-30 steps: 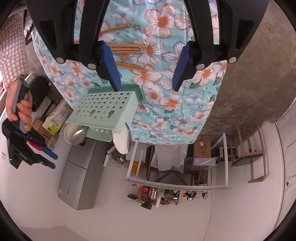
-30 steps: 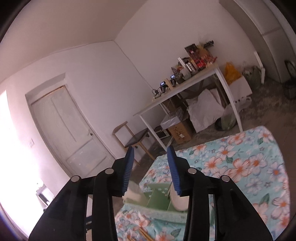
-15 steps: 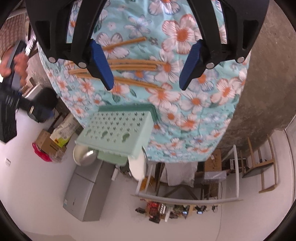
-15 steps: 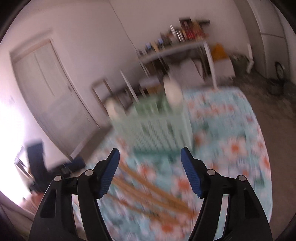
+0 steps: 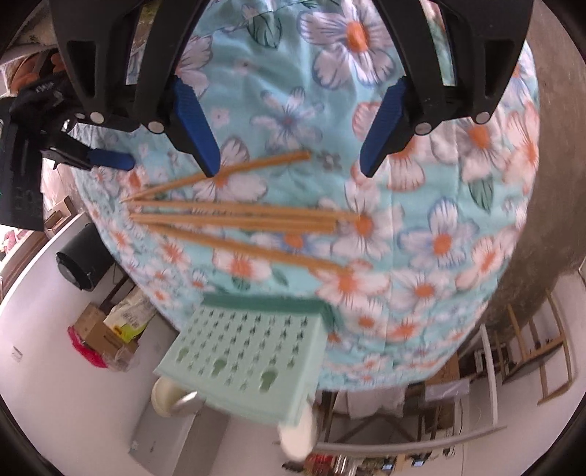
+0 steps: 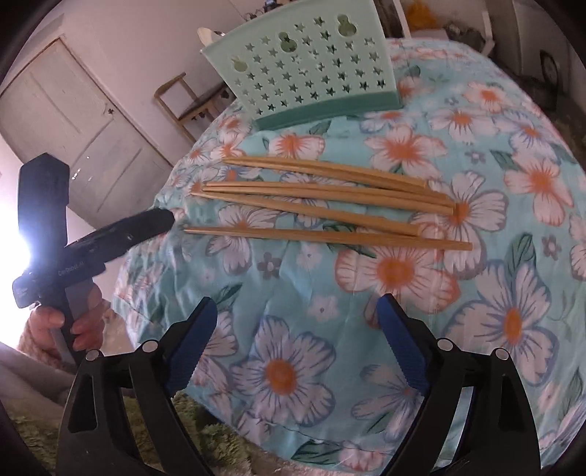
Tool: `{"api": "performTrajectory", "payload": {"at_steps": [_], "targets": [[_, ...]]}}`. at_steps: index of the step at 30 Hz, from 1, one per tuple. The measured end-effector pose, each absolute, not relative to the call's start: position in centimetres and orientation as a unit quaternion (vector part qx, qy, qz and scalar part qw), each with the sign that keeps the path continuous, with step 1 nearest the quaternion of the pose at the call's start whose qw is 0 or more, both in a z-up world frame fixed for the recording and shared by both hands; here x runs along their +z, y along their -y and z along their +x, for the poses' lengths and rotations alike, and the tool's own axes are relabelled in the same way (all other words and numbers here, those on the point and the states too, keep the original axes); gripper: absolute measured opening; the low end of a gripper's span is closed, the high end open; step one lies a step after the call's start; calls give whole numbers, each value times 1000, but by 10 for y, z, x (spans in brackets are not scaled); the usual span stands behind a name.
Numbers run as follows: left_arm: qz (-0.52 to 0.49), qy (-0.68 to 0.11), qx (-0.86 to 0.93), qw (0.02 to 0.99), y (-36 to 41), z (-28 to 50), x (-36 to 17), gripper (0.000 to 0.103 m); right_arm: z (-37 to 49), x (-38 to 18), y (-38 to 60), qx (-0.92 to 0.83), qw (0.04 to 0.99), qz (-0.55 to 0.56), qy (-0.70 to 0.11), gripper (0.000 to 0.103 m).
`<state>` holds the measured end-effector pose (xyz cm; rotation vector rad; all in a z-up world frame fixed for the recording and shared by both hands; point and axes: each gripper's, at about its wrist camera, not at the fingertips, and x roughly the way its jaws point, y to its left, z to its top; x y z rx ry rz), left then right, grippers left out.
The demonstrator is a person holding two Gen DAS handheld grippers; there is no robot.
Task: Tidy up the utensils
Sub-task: 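Move both tools back over the wooden chopsticks on the quilt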
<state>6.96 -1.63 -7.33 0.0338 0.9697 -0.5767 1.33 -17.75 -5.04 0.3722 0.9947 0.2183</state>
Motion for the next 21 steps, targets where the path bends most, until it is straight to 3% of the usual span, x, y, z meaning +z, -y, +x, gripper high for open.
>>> {"api": "performTrajectory", "payload": {"at_steps": [6,10,21], "targets": [[-7,-483,-261,836,13,73,-94,84,17,-53,177,113,857,186,-467,95],[-36,-482,-281,830,9,74,-97,97,15,-52,183,120,857,200,-459,95],[-89,-476,-286,827,-1,76,-97,98,9,-50,194,136,851,223,-455,95]]}}
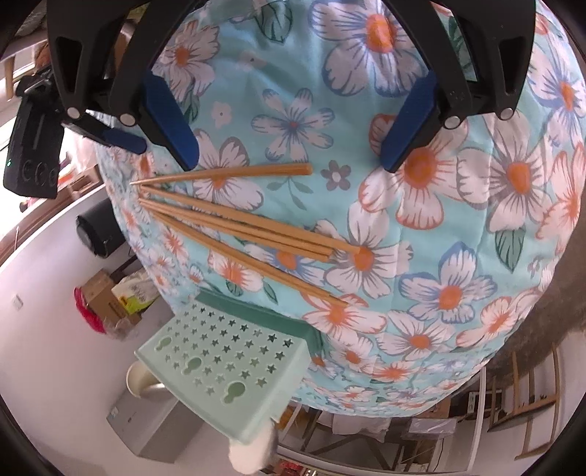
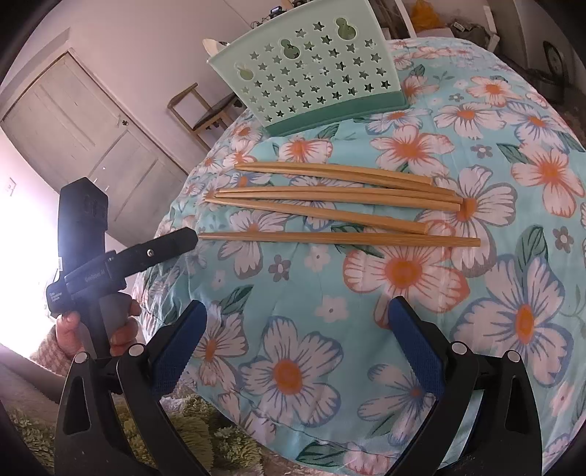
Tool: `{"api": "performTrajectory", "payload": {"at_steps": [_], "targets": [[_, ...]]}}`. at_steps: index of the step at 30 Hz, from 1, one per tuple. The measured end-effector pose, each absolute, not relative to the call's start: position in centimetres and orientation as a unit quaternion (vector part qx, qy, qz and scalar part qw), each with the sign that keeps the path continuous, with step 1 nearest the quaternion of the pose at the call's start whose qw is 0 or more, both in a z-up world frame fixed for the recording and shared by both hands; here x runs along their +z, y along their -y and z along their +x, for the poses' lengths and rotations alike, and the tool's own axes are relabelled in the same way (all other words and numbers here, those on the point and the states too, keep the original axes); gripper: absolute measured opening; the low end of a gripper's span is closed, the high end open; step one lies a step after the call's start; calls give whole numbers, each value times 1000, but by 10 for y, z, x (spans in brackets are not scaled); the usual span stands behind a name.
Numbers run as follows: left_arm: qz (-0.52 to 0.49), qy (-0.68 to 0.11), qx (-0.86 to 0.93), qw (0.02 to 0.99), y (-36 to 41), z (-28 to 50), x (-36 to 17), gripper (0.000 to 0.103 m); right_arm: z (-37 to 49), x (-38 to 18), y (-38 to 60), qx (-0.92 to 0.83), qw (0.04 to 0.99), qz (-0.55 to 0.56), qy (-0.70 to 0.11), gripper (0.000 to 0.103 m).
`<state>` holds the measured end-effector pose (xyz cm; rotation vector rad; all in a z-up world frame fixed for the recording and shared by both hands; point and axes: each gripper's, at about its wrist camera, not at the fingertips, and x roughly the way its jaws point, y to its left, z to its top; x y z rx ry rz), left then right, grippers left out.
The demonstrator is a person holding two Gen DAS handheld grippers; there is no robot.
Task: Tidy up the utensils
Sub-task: 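Move both tools back over the wooden chopsticks on the quilt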
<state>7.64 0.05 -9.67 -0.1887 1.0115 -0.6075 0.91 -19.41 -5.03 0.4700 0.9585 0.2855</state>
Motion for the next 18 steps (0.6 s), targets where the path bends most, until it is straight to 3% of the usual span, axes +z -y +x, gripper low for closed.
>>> {"api": "performTrajectory", "payload": {"at_steps": [12,18], "targets": [[-80,-475,-268,834,3,75,-94,97,1,-52,212,169,843,265,-437,95],[-68,-446,-295,843,6,62,-79,86,1,-51,214,174,840,268,-439,95]]}}
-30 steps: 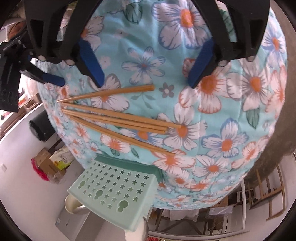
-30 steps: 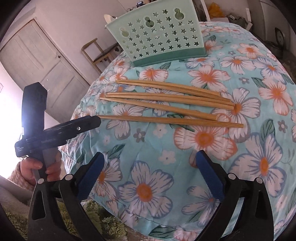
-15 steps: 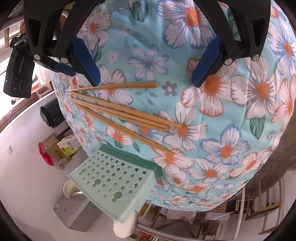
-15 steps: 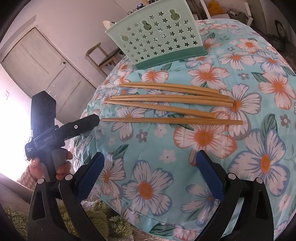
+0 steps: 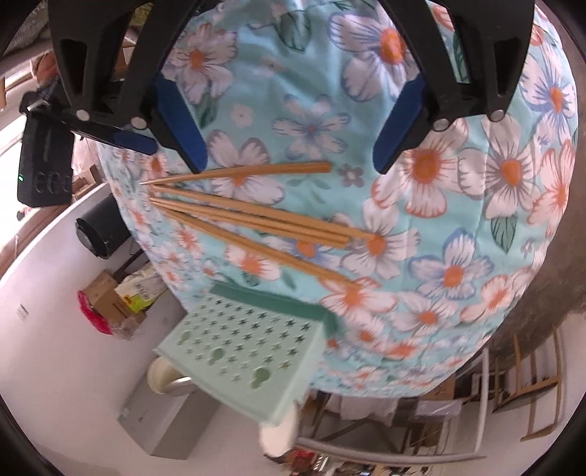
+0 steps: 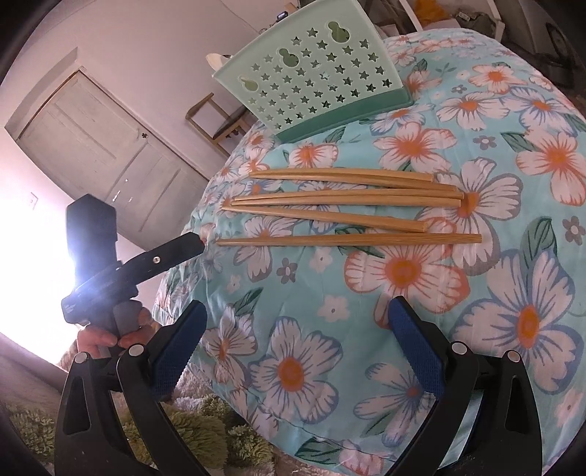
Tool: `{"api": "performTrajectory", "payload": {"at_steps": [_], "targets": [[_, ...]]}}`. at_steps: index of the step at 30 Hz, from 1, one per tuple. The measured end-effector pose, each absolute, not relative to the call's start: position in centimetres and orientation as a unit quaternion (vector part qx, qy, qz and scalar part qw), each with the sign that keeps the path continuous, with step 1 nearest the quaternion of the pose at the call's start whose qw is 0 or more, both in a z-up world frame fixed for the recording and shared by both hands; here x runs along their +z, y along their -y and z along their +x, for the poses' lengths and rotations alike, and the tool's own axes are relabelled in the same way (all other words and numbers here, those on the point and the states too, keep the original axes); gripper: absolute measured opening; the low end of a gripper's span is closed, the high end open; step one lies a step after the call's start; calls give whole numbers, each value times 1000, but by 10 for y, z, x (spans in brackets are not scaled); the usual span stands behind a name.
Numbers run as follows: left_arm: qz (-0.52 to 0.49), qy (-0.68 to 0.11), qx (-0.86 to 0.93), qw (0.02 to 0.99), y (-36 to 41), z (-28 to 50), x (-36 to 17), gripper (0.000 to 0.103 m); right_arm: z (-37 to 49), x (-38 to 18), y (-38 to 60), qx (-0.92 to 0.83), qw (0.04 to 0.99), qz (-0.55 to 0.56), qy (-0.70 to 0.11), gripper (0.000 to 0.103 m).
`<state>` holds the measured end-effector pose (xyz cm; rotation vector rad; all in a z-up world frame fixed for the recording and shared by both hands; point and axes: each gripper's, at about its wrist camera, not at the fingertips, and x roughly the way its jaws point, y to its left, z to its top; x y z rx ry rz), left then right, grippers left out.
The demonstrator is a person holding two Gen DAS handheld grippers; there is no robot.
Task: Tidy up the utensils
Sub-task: 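Move both tools back over the wooden chopsticks on the quilt, then grasp several chopsticks with the left tool while the right tool grasps one chopstick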
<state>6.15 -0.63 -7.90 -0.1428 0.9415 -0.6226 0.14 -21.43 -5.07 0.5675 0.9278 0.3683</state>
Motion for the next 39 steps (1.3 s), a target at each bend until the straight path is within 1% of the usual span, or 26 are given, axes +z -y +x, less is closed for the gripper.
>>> {"api": "performTrajectory", "payload": {"at_steps": [2,3,5,7,8,10,13,15,21,24,27,29,32,35,39], "targets": [[-71,-447,-303,838,7,60,-77,76,1,-50,215,174,840,269,-439,95],[-76,-450,-309,834,7,60,-77,74,1,-50,215,174,840,269,-439,95],[-81,-461,-322,823,9,59,-78,59,0,-50,215,173,840,268,-439,95],[-81,-471,-330,814,13,57,-81,50,1,-50,215,172,840,268,-439,95],[-83,-477,-337,808,16,56,-84,46,1,-50,214,171,841,267,-439,95],[-87,-484,-346,799,20,56,-88,42,2,-50,212,169,841,267,-440,95],[-98,-497,-351,788,25,59,-95,41,3,-50,211,167,841,267,-440,95],[-125,-507,-349,778,23,65,-103,40,5,-50,209,166,841,268,-440,95],[-292,-521,-331,731,0,87,-123,38,6,-51,208,165,841,268,-441,95],[-342,-522,-316,714,-6,93,-127,38,6,-51,208,165,841,268,-440,95],[-383,-529,-292,698,-11,98,-133,33,6,-51,208,165,841,268,-440,95],[-415,-537,-269,683,-15,102,-139,25,6,-51,208,165,841,269,-440,95],[-442,-547,-241,669,-18,105,-143,18,6,-52,207,165,841,270,-439,95],[-447,-553,-222,667,-16,105,-144,15,6,-52,208,165,842,270,-438,95],[-445,-557,-199,673,-11,105,-143,13,5,-53,208,164,842,268,-438,95]]}}
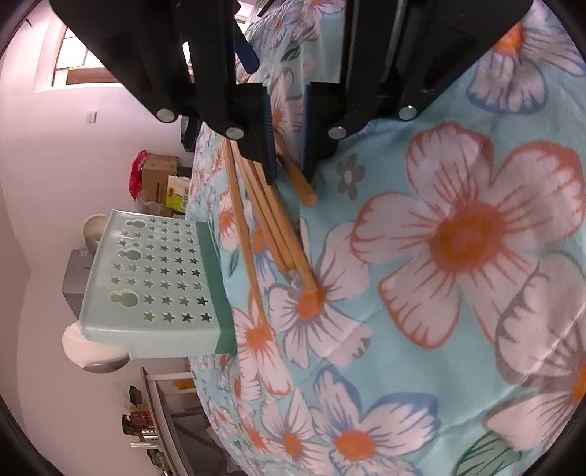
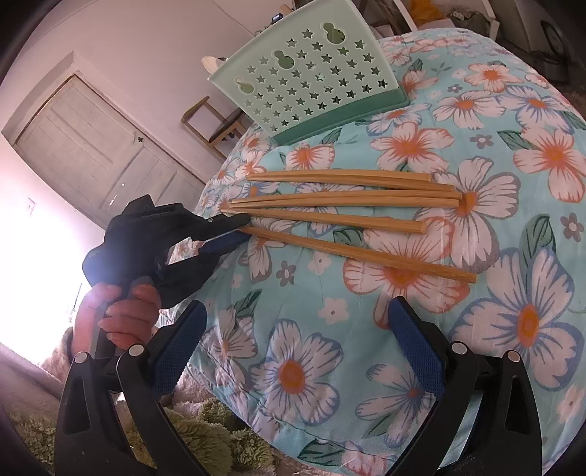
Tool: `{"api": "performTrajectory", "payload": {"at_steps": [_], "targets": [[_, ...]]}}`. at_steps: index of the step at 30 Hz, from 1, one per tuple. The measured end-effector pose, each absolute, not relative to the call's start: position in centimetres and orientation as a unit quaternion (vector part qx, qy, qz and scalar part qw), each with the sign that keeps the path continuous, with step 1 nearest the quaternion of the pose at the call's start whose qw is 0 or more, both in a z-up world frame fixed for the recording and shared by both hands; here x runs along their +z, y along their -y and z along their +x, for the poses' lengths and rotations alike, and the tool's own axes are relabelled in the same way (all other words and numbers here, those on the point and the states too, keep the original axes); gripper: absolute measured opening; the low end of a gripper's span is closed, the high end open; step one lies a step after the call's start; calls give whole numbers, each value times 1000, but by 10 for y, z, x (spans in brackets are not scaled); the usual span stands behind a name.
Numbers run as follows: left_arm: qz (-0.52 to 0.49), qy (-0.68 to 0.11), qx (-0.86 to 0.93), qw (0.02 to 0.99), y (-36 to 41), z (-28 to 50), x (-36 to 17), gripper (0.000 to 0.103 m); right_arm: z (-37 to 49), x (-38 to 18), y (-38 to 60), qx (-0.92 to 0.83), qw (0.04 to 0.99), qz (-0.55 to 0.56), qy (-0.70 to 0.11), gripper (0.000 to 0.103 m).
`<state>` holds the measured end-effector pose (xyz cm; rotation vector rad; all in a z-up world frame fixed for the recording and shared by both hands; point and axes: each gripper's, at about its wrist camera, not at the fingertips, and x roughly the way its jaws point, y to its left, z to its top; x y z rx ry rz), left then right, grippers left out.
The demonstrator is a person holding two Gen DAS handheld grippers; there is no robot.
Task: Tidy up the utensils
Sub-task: 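Grasp several chopsticks with the left tool while the right tool grasps one chopstick, then lift the held chopsticks with both tools toward the holder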
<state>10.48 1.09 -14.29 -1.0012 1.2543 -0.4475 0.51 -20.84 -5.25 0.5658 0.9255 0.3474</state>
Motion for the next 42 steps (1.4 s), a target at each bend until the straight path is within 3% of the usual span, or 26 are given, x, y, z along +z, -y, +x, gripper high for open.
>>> {"api": "performTrajectory", "payload": {"at_steps": [9,12,18,20,26,35,38,42], "targets": [[-414,-548,-187,703,-19,99,-129,11,1,-47,214,171,836,262,-451,95],[-388,-539,-170,728,-38,95,-121,11,-7,-30,213,192,849,240,-431,90],[-350,-517,-157,765,-62,91,-113,12,-3,8,197,204,891,153,-375,66],[-348,-516,-161,766,-68,91,-114,13,13,8,187,193,898,111,-380,52],[-324,-511,-176,777,-63,91,-115,13,51,-15,154,170,897,-25,-408,27],[-319,-506,-195,777,-62,93,-117,14,66,-42,114,161,878,-185,-410,13],[-321,-506,-201,775,-64,94,-118,14,68,-43,109,155,876,-205,-408,1],[-324,-505,-209,772,-68,94,-119,14,64,-38,110,158,875,-196,-413,0]]}}
